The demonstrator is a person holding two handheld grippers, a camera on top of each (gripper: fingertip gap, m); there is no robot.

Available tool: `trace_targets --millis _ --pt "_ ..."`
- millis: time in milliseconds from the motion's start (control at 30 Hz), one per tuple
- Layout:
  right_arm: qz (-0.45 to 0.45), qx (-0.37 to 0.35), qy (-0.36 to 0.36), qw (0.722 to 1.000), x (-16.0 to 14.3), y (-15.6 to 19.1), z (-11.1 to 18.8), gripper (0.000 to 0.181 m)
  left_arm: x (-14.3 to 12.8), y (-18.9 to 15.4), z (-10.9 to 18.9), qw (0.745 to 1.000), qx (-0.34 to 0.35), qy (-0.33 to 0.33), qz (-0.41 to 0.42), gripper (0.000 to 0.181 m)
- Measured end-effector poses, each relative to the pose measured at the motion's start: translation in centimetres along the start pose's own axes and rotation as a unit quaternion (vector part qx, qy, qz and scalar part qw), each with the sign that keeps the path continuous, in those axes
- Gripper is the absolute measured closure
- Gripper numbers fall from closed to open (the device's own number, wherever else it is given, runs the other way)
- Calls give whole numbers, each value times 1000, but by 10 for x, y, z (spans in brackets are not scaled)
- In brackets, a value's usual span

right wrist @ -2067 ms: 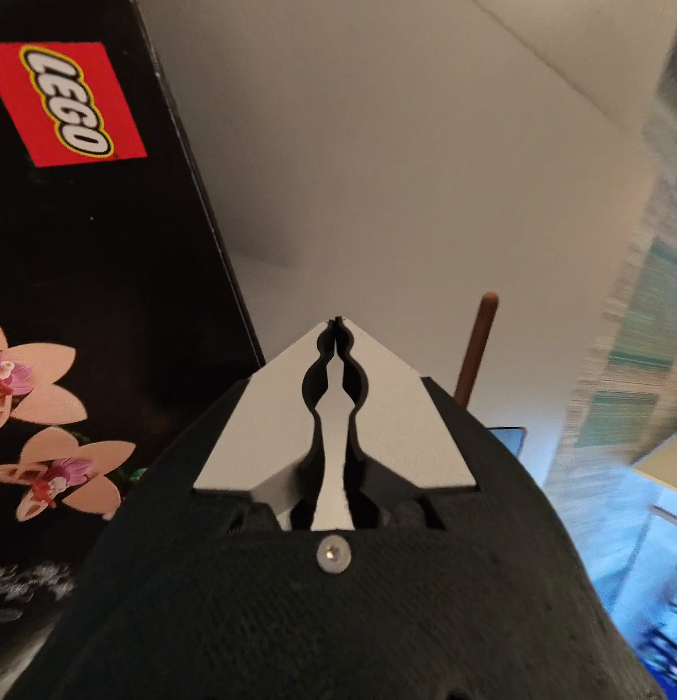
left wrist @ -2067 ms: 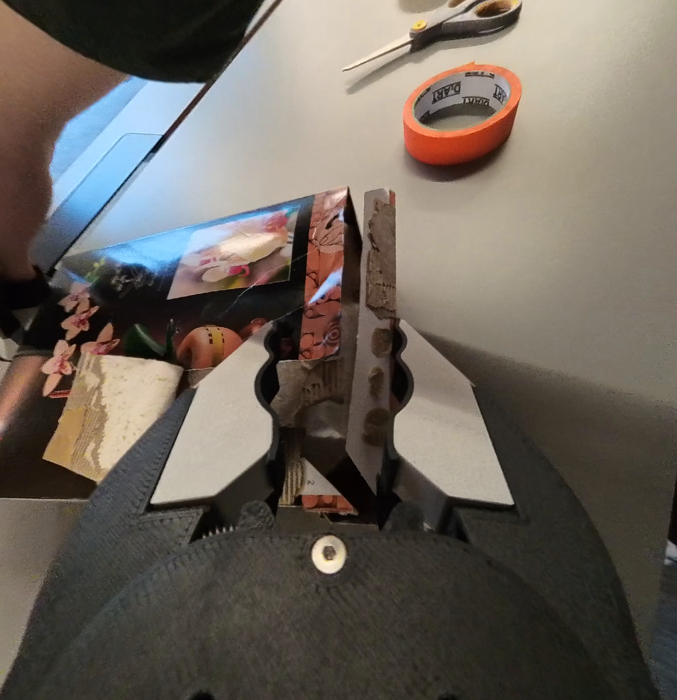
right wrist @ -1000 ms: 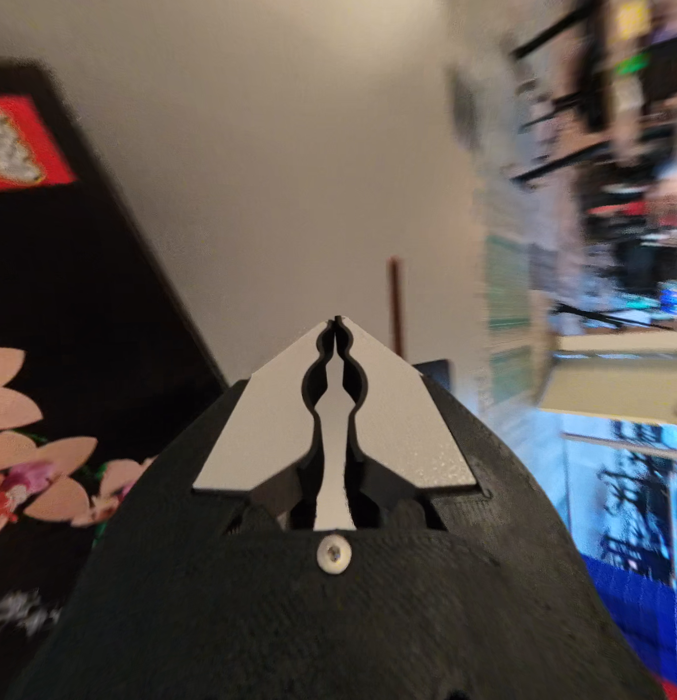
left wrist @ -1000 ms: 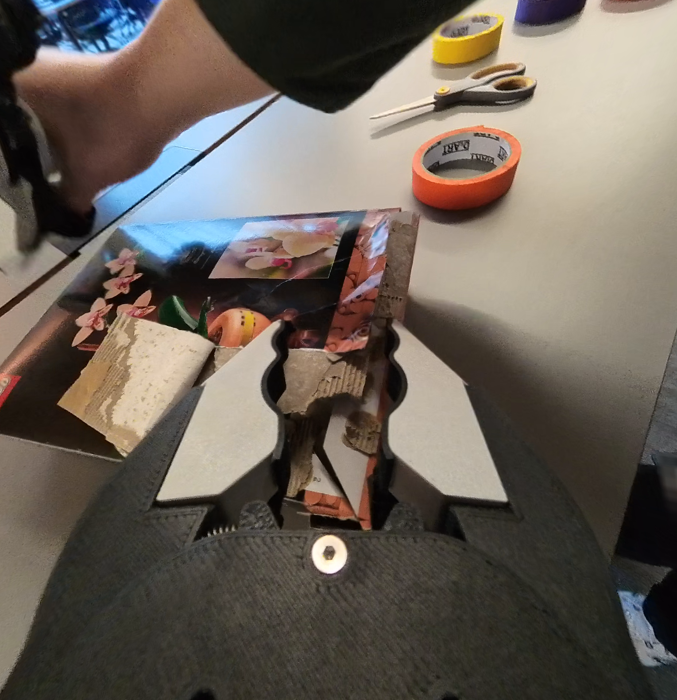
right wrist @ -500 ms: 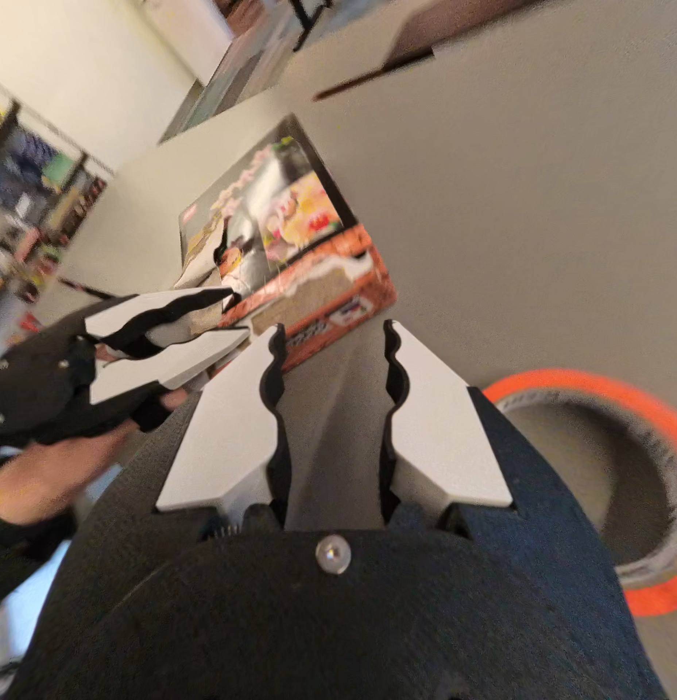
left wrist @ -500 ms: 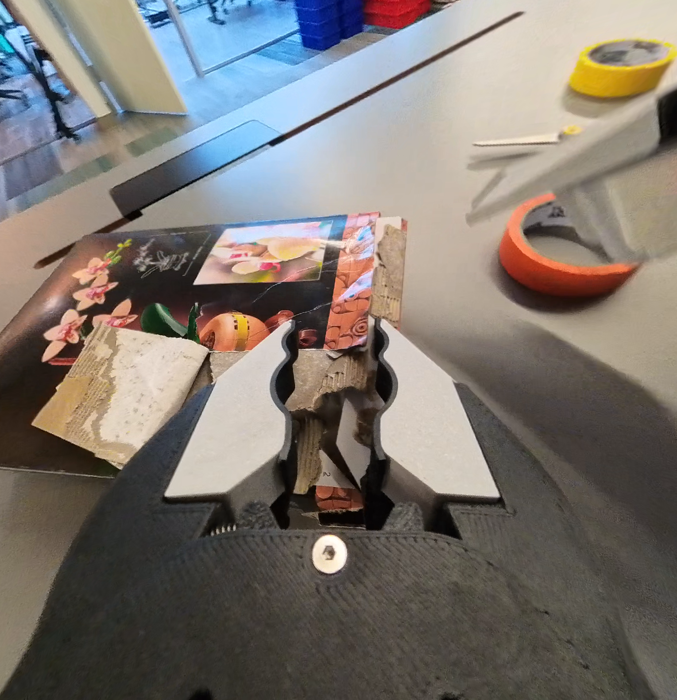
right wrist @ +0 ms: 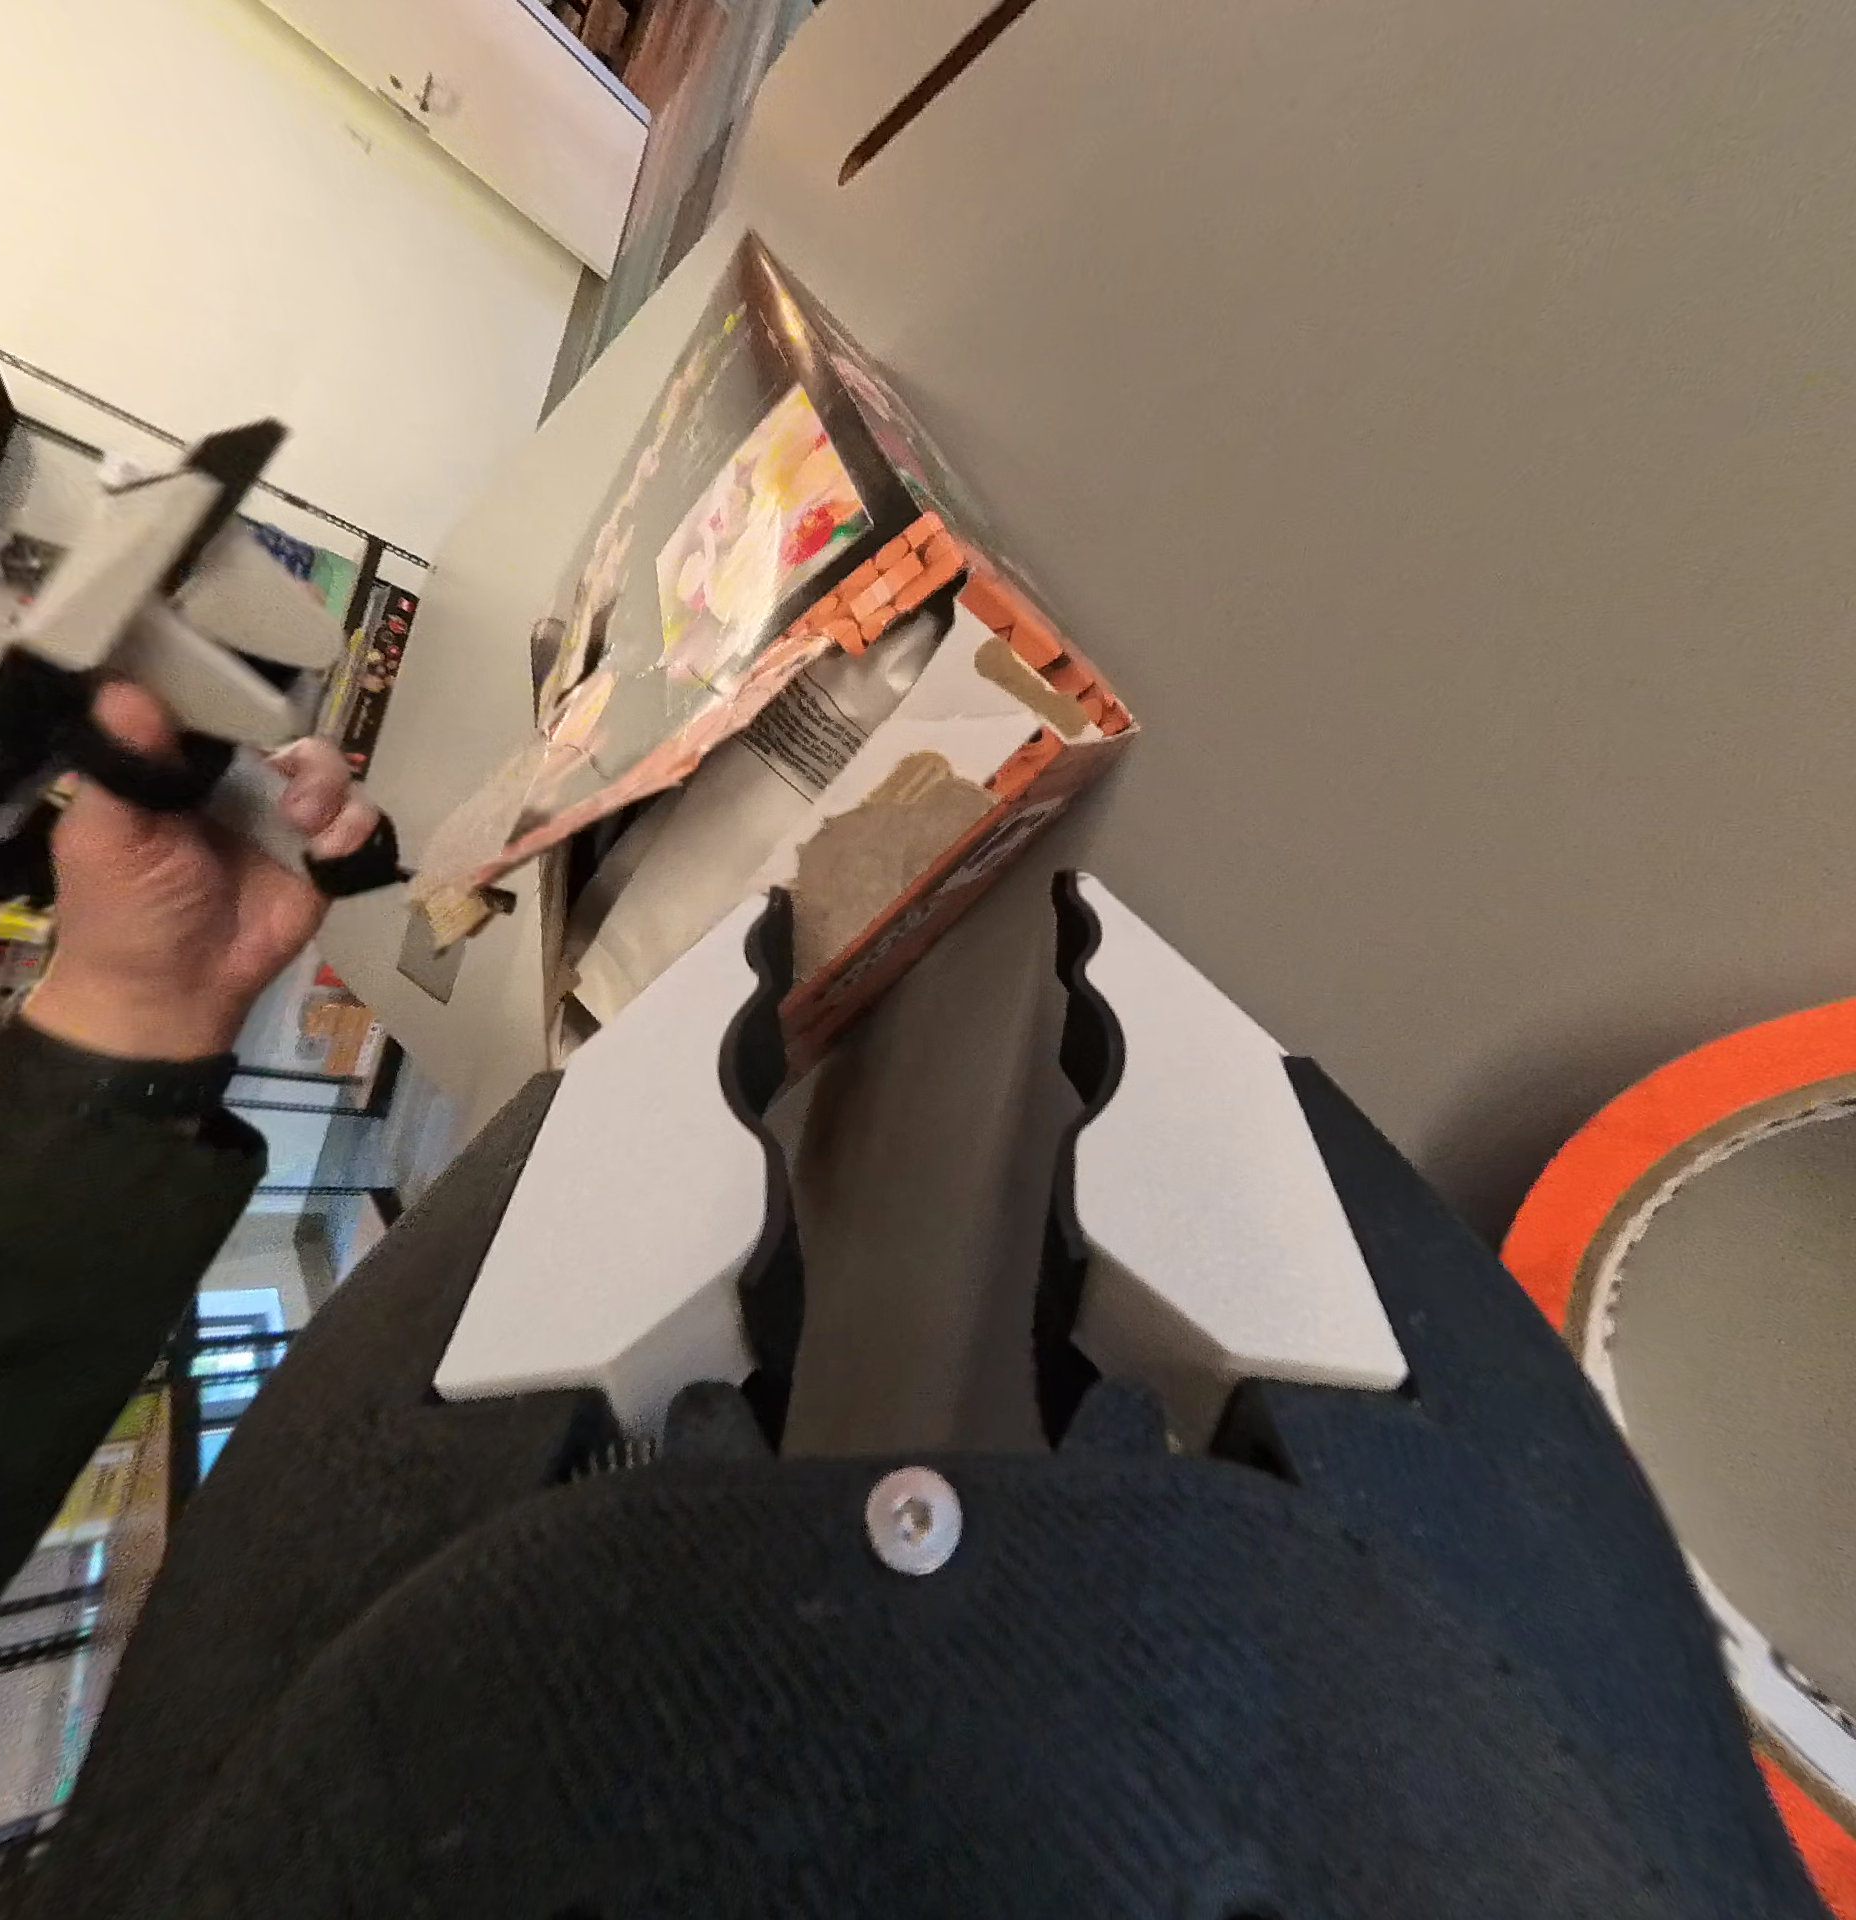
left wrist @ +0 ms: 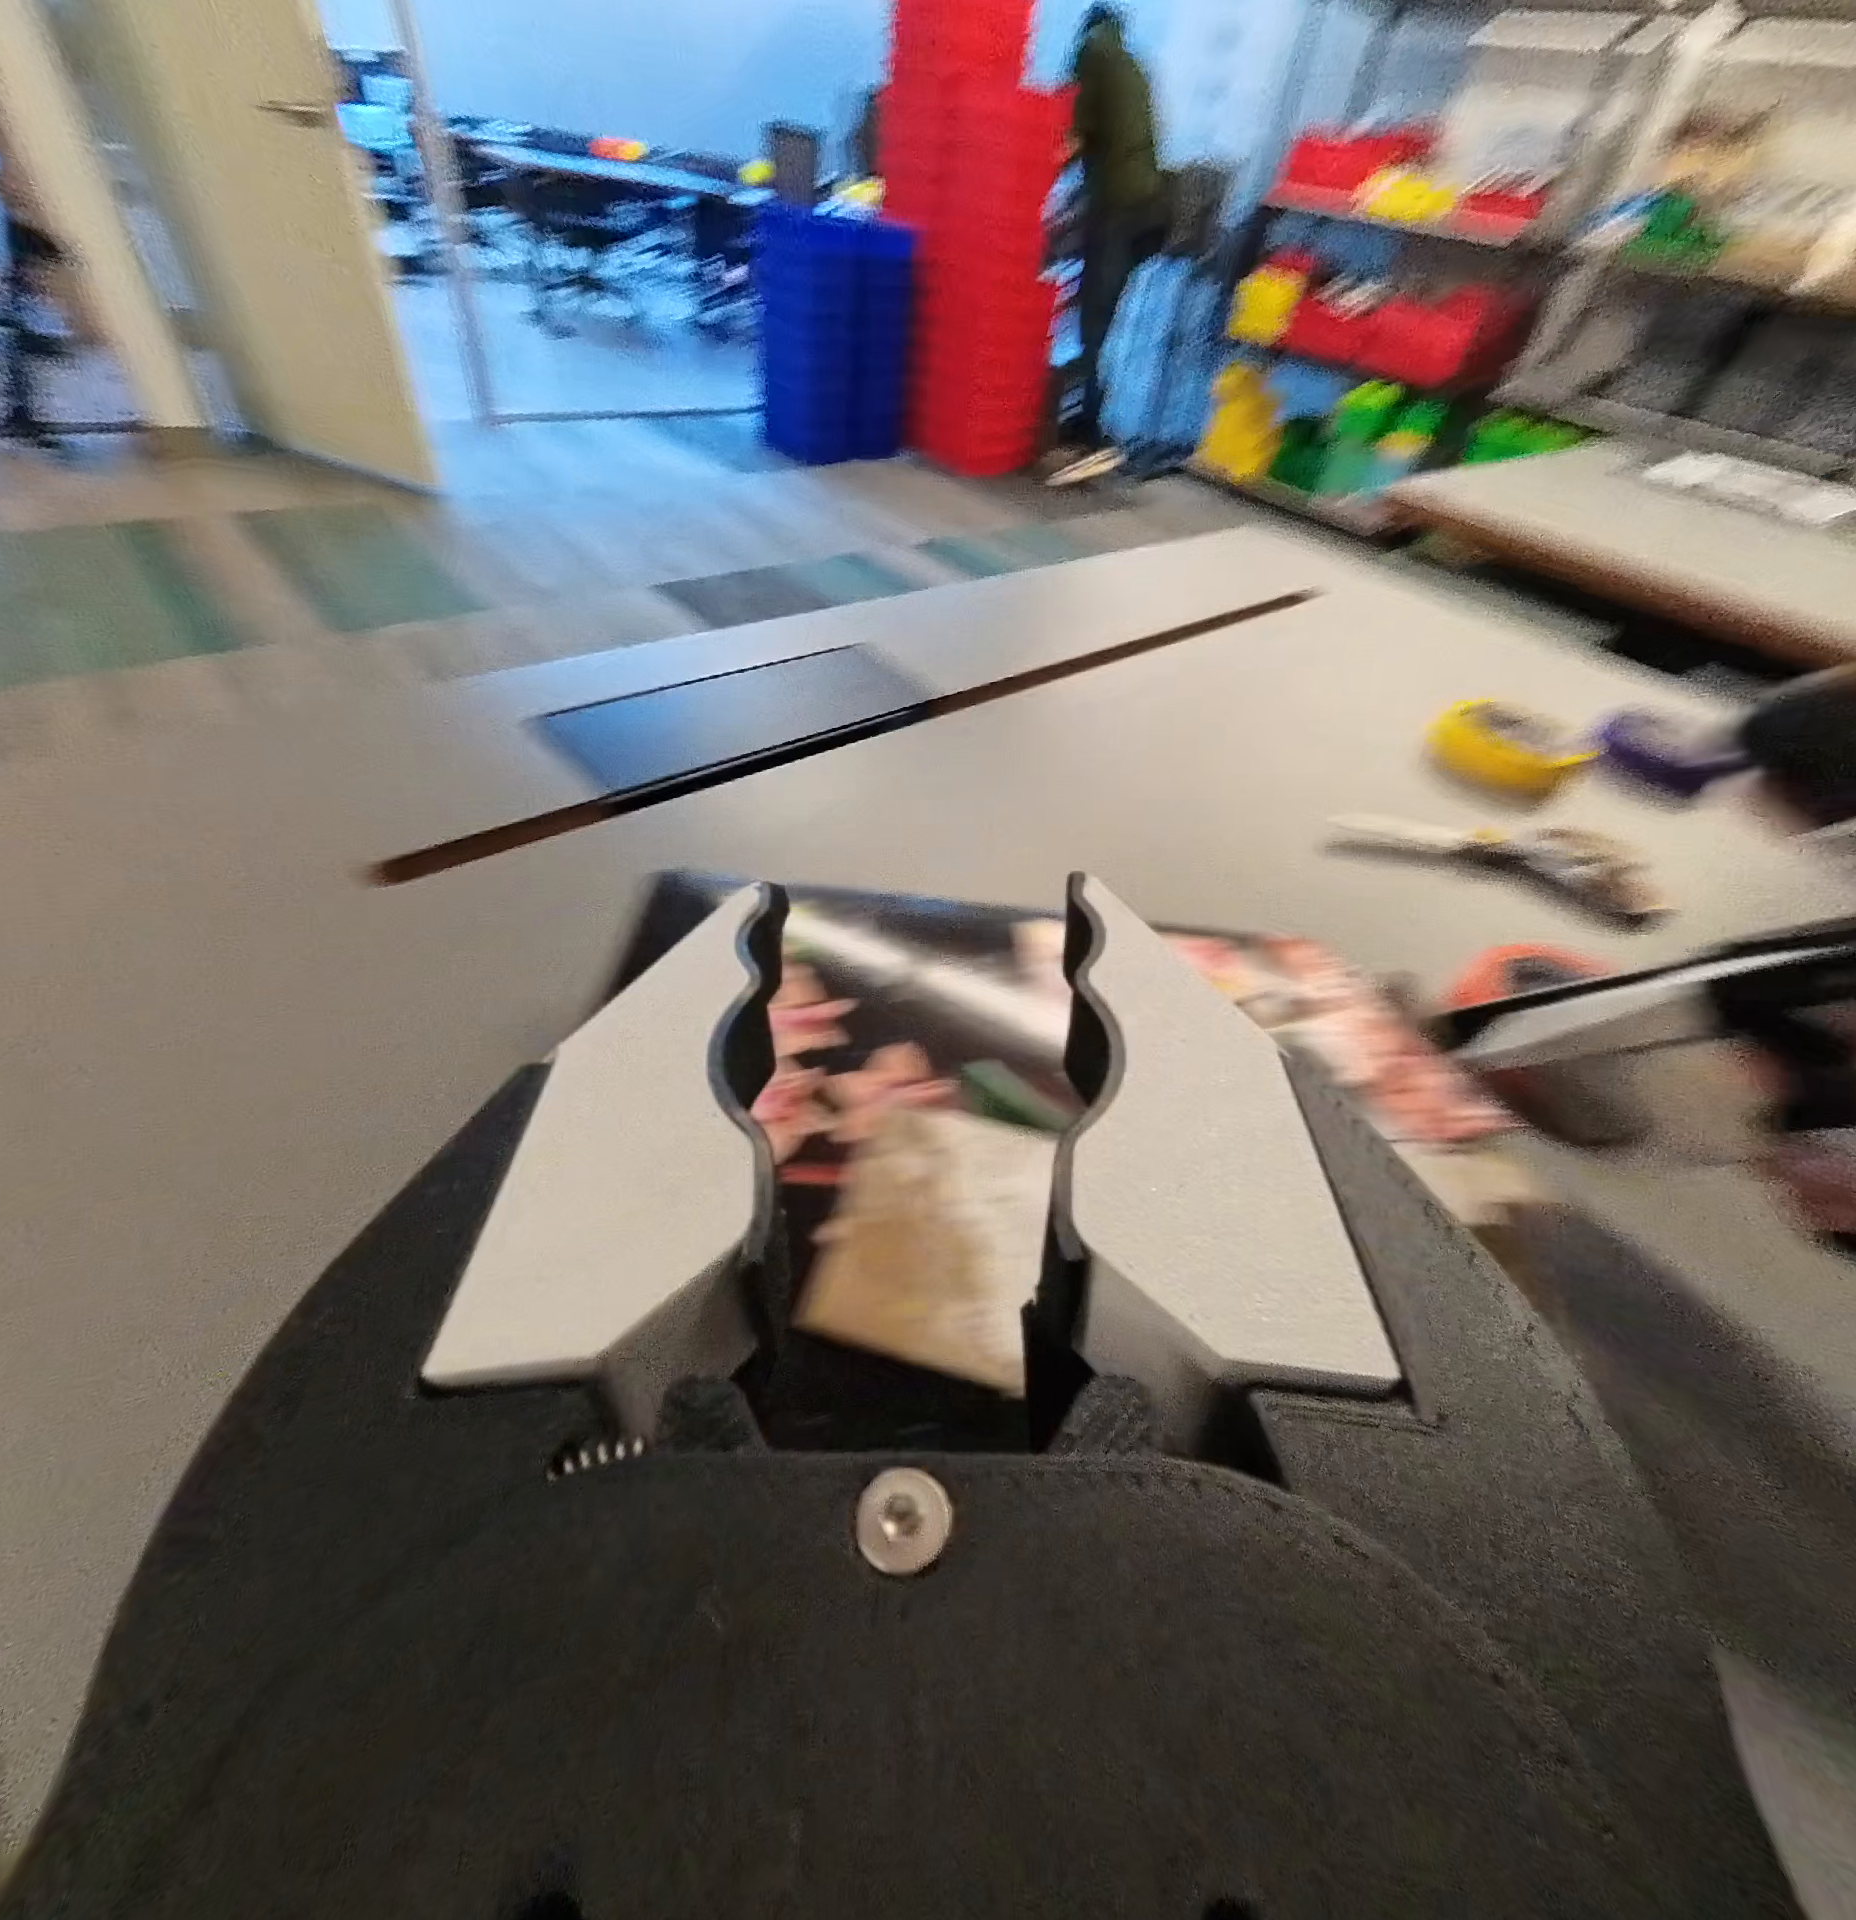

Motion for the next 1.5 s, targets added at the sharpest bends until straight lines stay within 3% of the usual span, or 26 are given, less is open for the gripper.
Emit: trace_targets --millis 67,167,300,433,600,700,800,900,967,1100,1233,1300,1400,1433,1500 --pt "21 -9 -7 1000 6 4 1 129 -15 47 -5 998 55 27 -5 125" --pt "30 -25 19 999 3 3 -11 115 -50 82 -20 991 31 114 69 123" --pt "37 -32 44 998 -2 1 -21 113 -83 92 -29 977 35 187 95 125" --pt "81 -57 67 993 -4 -1 -8 116 -89 92 -21 969 41 166 181 137" --pt "113 -77 83 987 -13 -4 8 131 -81 82 -2 977 78 168 103 150" --pt "149 -95 82 981 -16 -5 12 133 -48 37 15 989 79 128 -6 145" --pt "173 -106 82 976 -21 -6 13 142 -43 -53 19 985 11 134 -111 130" --pt "170 -108 82 976 -27 -6 16 149 -66 -123 3 947 -1 181 -266 106" --pt "175 -135 112 969 -37 -16 18 149 -77 -146 -12 909 -7 192 -370 121" --pt "73 -66 88 991 -42 -8 19 158 -77 -143 -39 868 49 189 -456 156" --pt "6 -15 76 997 -39 -10 11 154 -81 -133 -45 832 71 206 -511 176" --pt "-89 43 43 994 -33 -4 4 150 -74 -131 -46 829 81 210 -513 179" --pt "-213 149 39 965 -25 17 -4 151 -56 -129 -45 842 98 221 -483 180" --pt "-207 157 54 964 -24 24 -6 145 -49 -129 -45 846 104 225 -472 180" --pt "-129 110 61 984 -15 30 -2 148 -40 -128 -42 855 110 239 -448 180"
Point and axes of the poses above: each gripper's, where its closed fingertips meet, z back along the fingers, x out of its top, y = z × x across the jaws, the point moved 4 cm from there along z, back along the fingers, and after that the axes turned 5 degrees about x, right-handed, at the moved point
